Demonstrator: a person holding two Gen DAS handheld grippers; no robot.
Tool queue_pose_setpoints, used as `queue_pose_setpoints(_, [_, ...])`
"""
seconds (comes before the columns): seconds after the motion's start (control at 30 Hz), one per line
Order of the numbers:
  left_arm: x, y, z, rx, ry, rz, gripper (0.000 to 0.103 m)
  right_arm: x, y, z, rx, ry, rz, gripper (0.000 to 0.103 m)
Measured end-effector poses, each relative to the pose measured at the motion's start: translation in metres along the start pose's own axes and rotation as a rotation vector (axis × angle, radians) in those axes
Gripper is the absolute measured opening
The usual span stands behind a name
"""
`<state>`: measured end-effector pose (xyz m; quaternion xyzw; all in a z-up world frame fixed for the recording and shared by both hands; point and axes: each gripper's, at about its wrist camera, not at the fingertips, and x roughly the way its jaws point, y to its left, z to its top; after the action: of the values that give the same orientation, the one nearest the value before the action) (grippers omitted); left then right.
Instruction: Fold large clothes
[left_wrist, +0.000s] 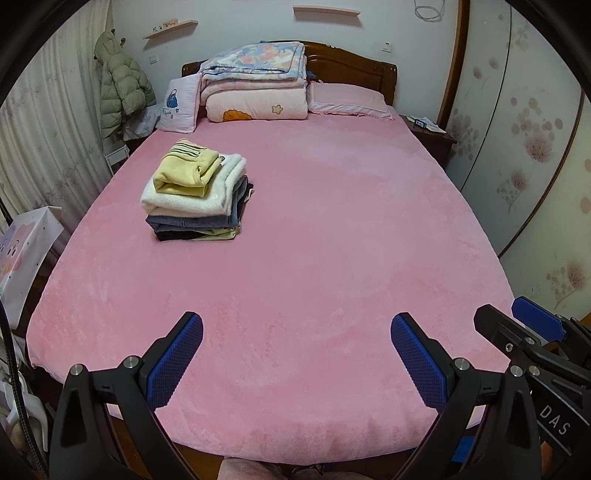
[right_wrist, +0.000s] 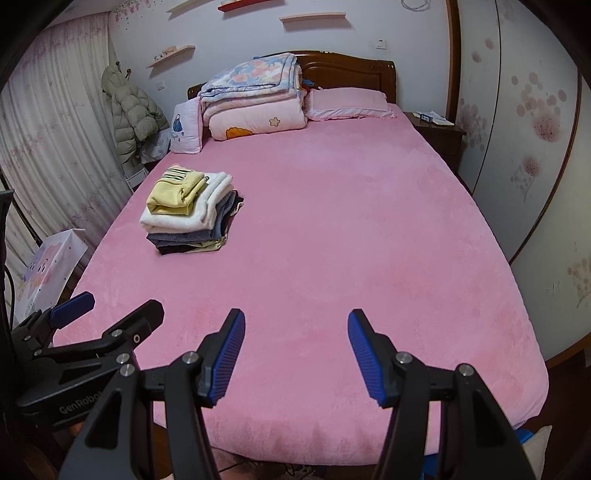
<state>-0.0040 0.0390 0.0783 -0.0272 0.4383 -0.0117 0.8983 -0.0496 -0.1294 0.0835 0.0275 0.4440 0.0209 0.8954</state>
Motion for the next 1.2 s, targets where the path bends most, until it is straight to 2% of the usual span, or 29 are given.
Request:
queue_pose_setpoints(0.77, [0.003,0.002,0.001,0.023,0.021,0.015,0.101,0.005,-0.003,-0.003,0.009,0.020,-0.015,0.058])
queue_pose_setpoints(0.97, [0.002,0.006,-0.002,0.018,0.023,0.017,0.101,0.003,-0.003,-0.004,0.023,0.016,-0.013,0.070])
queue_pose_setpoints(1.2, [-0.001,0.008,-0.005,0.022,0.020,0.024,0.101,-0.002,-0.001,-0.006,0.021,0.009,-0.013,0.071])
